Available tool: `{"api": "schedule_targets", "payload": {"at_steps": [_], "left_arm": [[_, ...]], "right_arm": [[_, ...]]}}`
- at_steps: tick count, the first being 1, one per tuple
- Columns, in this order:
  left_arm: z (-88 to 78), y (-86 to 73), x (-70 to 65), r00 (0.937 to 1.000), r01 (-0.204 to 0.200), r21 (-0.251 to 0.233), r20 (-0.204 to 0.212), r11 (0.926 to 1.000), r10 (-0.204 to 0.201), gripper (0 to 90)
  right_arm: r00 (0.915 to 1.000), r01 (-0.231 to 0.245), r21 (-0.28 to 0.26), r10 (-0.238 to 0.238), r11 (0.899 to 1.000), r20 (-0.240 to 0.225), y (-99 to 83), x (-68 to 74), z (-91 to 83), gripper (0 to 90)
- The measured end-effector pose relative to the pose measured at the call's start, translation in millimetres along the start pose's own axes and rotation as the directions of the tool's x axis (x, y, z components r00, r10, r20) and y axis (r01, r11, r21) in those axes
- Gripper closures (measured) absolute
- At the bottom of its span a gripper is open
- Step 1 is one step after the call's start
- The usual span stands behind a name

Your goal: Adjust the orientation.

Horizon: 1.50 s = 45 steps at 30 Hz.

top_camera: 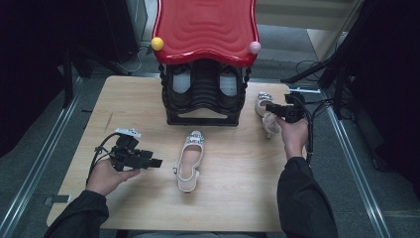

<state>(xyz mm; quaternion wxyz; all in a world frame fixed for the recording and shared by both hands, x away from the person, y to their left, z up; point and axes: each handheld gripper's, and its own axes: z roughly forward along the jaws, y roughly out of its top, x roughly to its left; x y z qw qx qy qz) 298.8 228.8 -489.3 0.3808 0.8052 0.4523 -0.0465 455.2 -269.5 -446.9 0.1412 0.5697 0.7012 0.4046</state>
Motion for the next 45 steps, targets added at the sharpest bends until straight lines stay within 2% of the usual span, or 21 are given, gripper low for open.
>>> {"api": "schedule_targets", "payload": {"at_steps": [7, 11, 17, 20, 21, 23, 26, 27, 33, 45], "left_arm": [[-1.5, -2.6, 1.2, 1.0, 0.006, -0.003, -0.004, 1.0, -0.006, 34.3], [-2.3, -4.2, 1.9, 1.0, 0.006, 0.0, -0.008, 1.0, -0.006, 34.3], [-2.5, -5.4, 2.3, 0.9999, 0.009, 0.001, -0.005, 1.0, -0.009, 34.4], [-1.3, -4.6, 2.2, 1.0, 0.005, 0.0, -0.003, 1.0, -0.005, 34.3], [-1.2, -4.6, 2.0, 1.0, 0.006, 0.0, -0.003, 1.0, -0.006, 34.4], [-1.2, -4.8, 2.7, 1.0, 0.002, 0.005, -0.002, 1.0, -0.002, 34.3], [-1.3, -4.9, 3.7, 1.0, 0.005, 0.003, -0.001, 1.0, -0.005, 34.4], [-1.4, -4.9, 4.1, 1.0, 0.004, 0.001, -0.001, 1.0, -0.004, 34.4], [-0.5, -3.1, 5.7, 1.0, 0.004, 0.0, 0.006, 1.0, -0.004, 34.4], [6.9, 6.1, 3.7, 0.9993, -0.023, 0.01, 0.03, 0.9997, 0.022, 34.4]], "right_arm": [[0.9996, -0.022, 0.054, 0.021, 0.998, 0.019, -7.4, -9.1, 20.1, 69.7], [0.9998, -0.018, 0.056, 0.018, 0.998, 0.006, -9.5, -6.7, 29.5, 71.6], [0.9995, -0.015, 0.04, 0.014, 0.999, 0.029, -9.6, -4.3, 38.5, 77.0], [0.9993, -0.013, 0.06, 0.011, 0.998, 0.036, -11.7, -6.5, 44.3, 79.7], [0.9986, -0.041, 0.074, 0.038, 0.996, 0.036, -12.8, -5.7, 45.2, 81.4], [0.9982, -0.049, 0.07, 0.046, 0.996, 0.037, -12.7, -6.5, 44.9, 83.6], [0.9987, -0.024, 0.059, 0.021, 0.998, 0.046, -11.9, -7.6, 44.3, 85.6], [0.9981, -0.038, 0.066, 0.035, 0.997, 0.051, -11.5, -7.4, 43.2, 86.2], [0.9977, -0.041, 0.046, 0.039, 0.998, 0.055, -10.0, -9.4, 36.6, 87.8], [0.9972, -0.071, 0.023, 0.072, 0.997, -0.021, -9.4, -5.2, 12.1, 88.1]]}}
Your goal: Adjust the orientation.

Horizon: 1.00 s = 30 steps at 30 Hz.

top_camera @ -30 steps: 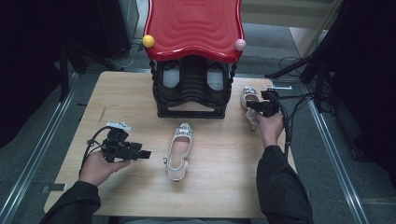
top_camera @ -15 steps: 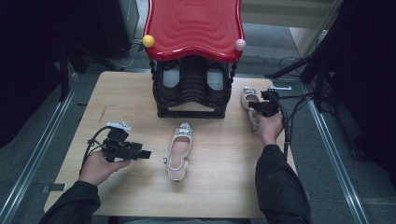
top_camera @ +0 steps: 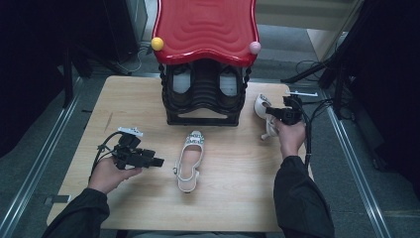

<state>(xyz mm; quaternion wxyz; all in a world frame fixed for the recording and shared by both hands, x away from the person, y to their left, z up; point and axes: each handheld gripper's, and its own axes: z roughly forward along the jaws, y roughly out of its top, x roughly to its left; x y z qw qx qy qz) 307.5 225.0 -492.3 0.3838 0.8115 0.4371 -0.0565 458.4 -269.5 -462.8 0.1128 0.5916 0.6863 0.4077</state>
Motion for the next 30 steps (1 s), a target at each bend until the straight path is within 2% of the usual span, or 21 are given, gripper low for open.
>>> {"api": "schedule_targets", "payload": {"at_steps": [13, 17, 19, 30], "left_arm": [[7.0, 11.8, -4.3, 0.9996, -0.015, 0.001, 0.025, 0.9999, 0.015, 34.3], [7.4, 14.0, -4.8, 0.9996, -0.018, 0.001, 0.021, 0.9998, 0.018, 34.1], [7.5, 15.4, -4.3, 0.9994, -0.011, 0.0, 0.031, 0.9999, 0.011, 34.1], [9.2, 22.1, -4.5, 0.9992, -0.015, -0.007, 0.037, 0.9999, 0.016, 34.0]], "right_arm": [[0.9973, 0.0, 0.0, 0.0, 1.0, -0.073, -12.4, 15.2, -23.8, 88.0], [0.9957, 0.001, -0.006, -0.002, 1.0, -0.093, -15.6, 21.6, -33.5, 88.0], [0.9944, 0.011, -0.009, -0.011, 1.0, -0.105, -19.0, 26.8, -41.4, 88.0], [0.9904, 0.024, -0.007, -0.025, 1.0, -0.136, -36.0, 36.7, -61.1, 87.9]]}}
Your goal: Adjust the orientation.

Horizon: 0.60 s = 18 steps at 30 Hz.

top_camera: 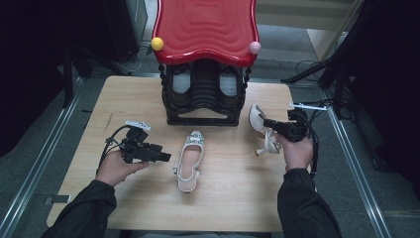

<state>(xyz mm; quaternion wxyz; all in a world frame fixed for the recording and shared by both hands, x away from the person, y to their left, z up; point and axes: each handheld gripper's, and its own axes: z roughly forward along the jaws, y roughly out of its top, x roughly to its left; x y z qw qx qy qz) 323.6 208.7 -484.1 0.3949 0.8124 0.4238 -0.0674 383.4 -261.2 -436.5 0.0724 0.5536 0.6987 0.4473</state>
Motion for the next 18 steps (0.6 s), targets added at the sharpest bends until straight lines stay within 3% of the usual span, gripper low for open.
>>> {"api": "schedule_targets", "payload": {"at_steps": [9, 18], "left_arm": [[3.3, 4.2, 0.9, 1.0, 0.003, 0.011, 0.0, 0.9999, -0.003, 33.9], [3.0, 6.4, 0.7, 1.0, 0.001, 0.005, 0.008, 1.0, -0.001, 33.9]], "right_arm": [[0.9998, -0.008, 0.018, 0.008, 1.0, -0.016, -15.2, 8.9, -7.8, 87.9], [0.9986, 0.016, 0.028, -0.015, 0.999, -0.052, -25.2, 26.5, -14.6, 87.8]]}}
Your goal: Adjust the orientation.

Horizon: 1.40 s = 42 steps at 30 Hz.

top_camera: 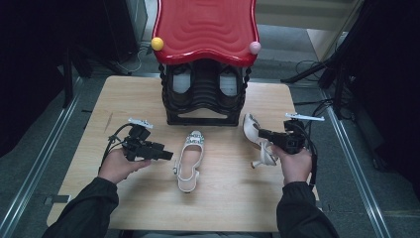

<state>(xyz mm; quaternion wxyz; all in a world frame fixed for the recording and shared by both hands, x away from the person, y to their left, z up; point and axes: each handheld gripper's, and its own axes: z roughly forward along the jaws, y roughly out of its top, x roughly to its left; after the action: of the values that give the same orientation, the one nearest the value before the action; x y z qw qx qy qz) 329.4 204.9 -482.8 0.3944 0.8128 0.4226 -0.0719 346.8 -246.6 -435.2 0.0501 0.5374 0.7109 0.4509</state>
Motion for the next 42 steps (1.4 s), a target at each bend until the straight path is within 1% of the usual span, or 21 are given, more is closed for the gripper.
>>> {"api": "schedule_targets", "payload": {"at_steps": [5, 9, 14, 17, 20, 22, 25, 28, 33, 34, 35, 37, 39, 41, 42], "left_arm": [[-0.9, -0.3, 0.5, 1.0, 0.001, -0.002, -0.001, 1.0, -0.001, 33.9], [-0.1, -0.3, 0.1, 1.0, -0.001, -0.002, -0.001, 1.0, 0.001, 33.9], [0.0, 0.3, -0.8, 1.0, -0.006, -0.002, -0.006, 1.0, 0.005, 33.9], [0.5, 0.3, -1.2, 1.0, -0.005, 0.001, -0.007, 1.0, 0.005, 33.9], [0.3, 0.3, -1.0, 1.0, -0.005, 0.001, 0.003, 1.0, 0.005, 33.9], [0.4, 0.3, -1.1, 1.0, -0.005, 0.001, -0.005, 1.0, 0.005, 33.9], [0.8, 0.5, -1.0, 1.0, -0.008, 0.003, 0.001, 1.0, 0.008, 34.0], [1.6, 0.6, -1.8, 0.9999, -0.009, 0.0, -0.004, 1.0, 0.009, 34.0], [1.5, 0.4, -2.4, 0.9999, -0.012, 0.004, 0.0, 0.9999, 0.012, 34.0], [1.1, 0.4, -2.4, 0.9999, -0.013, 0.005, 0.003, 0.9999, 0.013, 34.0], [0.9, 0.4, -2.6, 0.9999, -0.013, 0.003, 0.003, 0.9999, 0.013, 34.0], [1.4, 0.2, -3.3, 0.9999, -0.016, 0.0, -0.003, 0.9999, 0.016, 34.0], [2.0, 0.2, -3.1, 0.9999, -0.017, 0.003, 0.0, 0.9999, 0.017, 34.0], [2.4, 0.3, -3.3, 0.9999, -0.017, 0.006, 0.003, 0.9998, 0.017, 34.0], [2.5, 0.3, -3.7, 0.9998, -0.018, 0.005, -0.003, 0.9998, 0.018, 34.0]], "right_arm": [[0.9996, 0.021, 0.02, -0.02, 1.0, -0.02, -4.6, 12.0, -1.2, 87.9], [0.9989, 0.026, 0.025, -0.025, 0.999, -0.04, -7.8, 18.8, -1.8, 87.9], [0.9969, 0.054, 0.043, -0.051, 0.998, -0.059, -12.8, 28.9, 2.7, 87.9], [0.9955, 0.066, 0.059, -0.062, 0.996, -0.071, -14.4, 34.7, 8.4, 87.8], [0.9939, 0.076, 0.075, -0.07, 0.994, -0.086, -15.6, 39.6, 14.4, 87.8], [0.9925, 0.085, 0.083, -0.077, 0.993, -0.095, -16.4, 42.7, 17.9, 87.9], [0.9907, 0.095, 0.094, -0.085, 0.991, -0.106, -17.8, 47.9, 25.6, 87.8], [0.9904, 0.098, 0.099, -0.087, 0.99, -0.108, -18.9, 50.1, 30.5, 87.8], [0.9885, 0.117, 0.129, -0.103, 0.985, -0.111, -23.6, 56.6, 46.5, 87.8], [0.9874, 0.123, 0.133, -0.107, 0.983, -0.117, -24.8, 57.5, 50.0, 87.9], [0.9865, 0.12, 0.139, -0.103, 0.983, -0.128, -25.6, 58.9, 52.5, 87.9], [0.9839, 0.139, 0.146, -0.12, 0.979, -0.132, -27.2, 63.8, 56.0, 87.9], [0.9827, 0.145, 0.155, -0.124, 0.977, -0.138, -29.7, 67.3, 59.0, 87.9], [0.9811, 0.145, 0.161, -0.121, 0.976, -0.15, -32.8, 70.0, 62.8, 87.8], [0.9806, 0.146, 0.169, -0.12, 0.975, -0.155, -34.6, 72.0, 65.4, 87.8]]}}
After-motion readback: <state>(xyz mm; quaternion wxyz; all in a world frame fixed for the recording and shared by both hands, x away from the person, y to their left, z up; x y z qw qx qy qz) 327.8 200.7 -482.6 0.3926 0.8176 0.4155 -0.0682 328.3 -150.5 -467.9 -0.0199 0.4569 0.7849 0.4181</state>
